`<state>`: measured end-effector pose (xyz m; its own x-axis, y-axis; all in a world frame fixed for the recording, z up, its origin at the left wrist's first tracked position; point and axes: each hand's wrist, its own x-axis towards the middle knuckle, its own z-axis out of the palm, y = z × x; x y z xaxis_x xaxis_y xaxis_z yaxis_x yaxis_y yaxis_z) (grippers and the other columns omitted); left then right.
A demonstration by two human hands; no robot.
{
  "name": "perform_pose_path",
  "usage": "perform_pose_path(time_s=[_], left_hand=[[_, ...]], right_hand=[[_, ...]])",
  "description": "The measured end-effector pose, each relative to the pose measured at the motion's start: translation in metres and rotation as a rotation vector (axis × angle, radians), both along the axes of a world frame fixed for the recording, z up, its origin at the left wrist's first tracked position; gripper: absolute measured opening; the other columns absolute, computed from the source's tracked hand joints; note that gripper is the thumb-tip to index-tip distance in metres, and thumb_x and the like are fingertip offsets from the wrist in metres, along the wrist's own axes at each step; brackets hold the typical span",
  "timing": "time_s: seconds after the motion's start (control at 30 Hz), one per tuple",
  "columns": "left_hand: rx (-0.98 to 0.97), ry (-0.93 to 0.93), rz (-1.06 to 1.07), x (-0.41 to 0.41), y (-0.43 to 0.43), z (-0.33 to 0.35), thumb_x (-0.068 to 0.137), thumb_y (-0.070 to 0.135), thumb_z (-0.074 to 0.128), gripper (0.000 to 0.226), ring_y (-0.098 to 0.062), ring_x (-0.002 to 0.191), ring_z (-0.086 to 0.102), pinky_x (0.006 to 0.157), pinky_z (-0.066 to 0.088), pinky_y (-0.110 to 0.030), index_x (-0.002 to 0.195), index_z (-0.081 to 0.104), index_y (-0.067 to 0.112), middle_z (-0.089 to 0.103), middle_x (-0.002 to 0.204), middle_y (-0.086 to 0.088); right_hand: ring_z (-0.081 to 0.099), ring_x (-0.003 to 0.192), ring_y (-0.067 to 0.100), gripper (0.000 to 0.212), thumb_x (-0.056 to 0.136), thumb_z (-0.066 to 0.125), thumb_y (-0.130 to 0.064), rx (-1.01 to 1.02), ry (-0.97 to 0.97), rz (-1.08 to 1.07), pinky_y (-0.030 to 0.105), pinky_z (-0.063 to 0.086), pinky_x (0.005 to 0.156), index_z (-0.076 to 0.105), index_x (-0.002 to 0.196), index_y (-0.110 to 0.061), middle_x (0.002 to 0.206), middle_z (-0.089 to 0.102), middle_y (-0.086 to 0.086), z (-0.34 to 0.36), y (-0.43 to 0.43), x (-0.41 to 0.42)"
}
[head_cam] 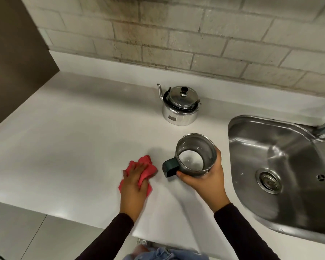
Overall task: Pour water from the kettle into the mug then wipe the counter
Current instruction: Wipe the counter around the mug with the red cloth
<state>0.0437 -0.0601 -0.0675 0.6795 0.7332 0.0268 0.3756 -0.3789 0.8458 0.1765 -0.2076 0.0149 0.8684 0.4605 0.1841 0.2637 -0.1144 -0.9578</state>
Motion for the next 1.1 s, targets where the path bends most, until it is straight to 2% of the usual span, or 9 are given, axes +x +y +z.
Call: perform_pose_path(time_s=[0.07, 0.2, 0.27, 0.37, 0.53, 0.7, 0.83, 0.97, 1.1], left_hand=[[0.088, 0.034, -0.056, 0.015, -0.003, 0.002, 0.084, 0.011, 0.046, 0.042, -0.029, 0.131, 0.041, 0.112, 0.023, -0.054, 0.122, 0.062, 0.019, 0.059, 0.131, -0.005], [0.217, 0.074, -0.172, 0.047, 0.009, 0.004, 0.082, 0.014, 0.042, 0.038, -0.02, 0.113, 0.047, 0.102, 0.029, -0.048, 0.106, 0.067, 0.03, 0.061, 0.125, 0.006], [0.237, 0.102, -0.225, 0.063, 0.017, 0.002, 0.086, 0.013, 0.046, 0.036, -0.021, 0.115, 0.048, 0.107, 0.024, -0.05, 0.104, 0.067, 0.036, 0.059, 0.126, 0.009], [0.275, 0.155, -0.305, 0.076, 0.022, 0.0, 0.089, 0.015, 0.048, 0.034, -0.025, 0.125, 0.044, 0.113, 0.019, -0.051, 0.105, 0.067, 0.039, 0.056, 0.132, 0.008], [0.372, 0.078, -0.391, 0.045, -0.003, 0.009, 0.083, 0.013, 0.052, 0.036, -0.016, 0.124, 0.041, 0.108, 0.015, -0.028, 0.107, 0.063, 0.038, 0.057, 0.134, 0.01], [0.314, 0.308, -0.149, -0.003, -0.058, -0.004, 0.085, 0.033, 0.028, 0.054, -0.031, 0.145, 0.019, 0.115, 0.005, -0.055, 0.135, 0.049, 0.025, 0.037, 0.151, -0.008], [0.212, 0.364, 0.007, 0.016, -0.068, -0.004, 0.095, 0.024, 0.04, 0.045, -0.035, 0.147, 0.003, 0.114, -0.008, -0.06, 0.139, 0.044, 0.021, 0.023, 0.156, -0.017], [0.125, 0.232, 0.087, 0.059, -0.05, -0.002, 0.097, 0.021, 0.037, 0.034, -0.03, 0.145, 0.016, 0.114, -0.011, -0.057, 0.124, 0.058, 0.023, 0.037, 0.15, -0.011], [-0.008, 0.059, -0.017, 0.094, -0.034, 0.001, 0.098, 0.016, 0.033, 0.031, -0.023, 0.142, 0.027, 0.118, -0.007, -0.05, 0.113, 0.06, 0.02, 0.058, 0.133, -0.006]], right_hand=[[0.056, 0.111, -0.002, 0.094, 0.044, 0.089, -0.014, -0.001, -0.013, -0.031, 0.008, 0.042, 0.091, 0.042, 0.124, -0.031, 0.119, 0.055, -0.024, 0.002, -0.01, 0.002], [0.057, 0.111, -0.002, 0.094, 0.043, 0.089, -0.019, -0.017, -0.015, -0.083, 0.006, 0.043, 0.088, 0.04, 0.121, -0.042, 0.118, 0.057, -0.024, 0.004, -0.027, 0.003], [0.058, 0.11, 0.0, 0.093, 0.043, 0.09, -0.02, -0.015, -0.023, -0.105, 0.008, 0.044, 0.088, 0.042, 0.12, -0.039, 0.118, 0.059, -0.015, 0.003, -0.033, 0.003], [0.058, 0.109, 0.0, 0.091, 0.042, 0.089, -0.021, -0.01, -0.03, -0.122, 0.007, 0.044, 0.087, 0.042, 0.117, -0.046, 0.117, 0.059, -0.018, 0.004, -0.04, 0.005], [0.058, 0.112, 0.004, 0.092, 0.042, 0.089, -0.024, -0.025, -0.048, -0.108, 0.011, 0.046, 0.091, 0.042, 0.118, -0.045, 0.119, 0.058, -0.017, 0.003, -0.048, 0.004], [0.057, 0.113, 0.002, 0.095, 0.042, 0.09, -0.024, -0.018, -0.044, -0.116, 0.013, 0.046, 0.092, 0.04, 0.12, -0.046, 0.118, 0.057, -0.023, 0.002, -0.051, 0.003], [0.058, 0.111, 0.003, 0.097, 0.042, 0.09, -0.022, -0.015, -0.024, -0.132, 0.019, 0.049, 0.092, 0.042, 0.124, -0.034, 0.118, 0.059, -0.017, 0.003, -0.056, 0.004], [0.059, 0.11, 0.003, 0.095, 0.041, 0.09, -0.022, -0.005, -0.027, -0.148, 0.017, 0.049, 0.091, 0.043, 0.124, -0.032, 0.117, 0.061, -0.017, 0.005, -0.063, 0.008], [0.059, 0.111, 0.003, 0.094, 0.042, 0.09, -0.021, 0.009, -0.027, -0.165, 0.014, 0.048, 0.091, 0.043, 0.12, -0.042, 0.117, 0.059, -0.022, 0.009, -0.074, 0.013]])
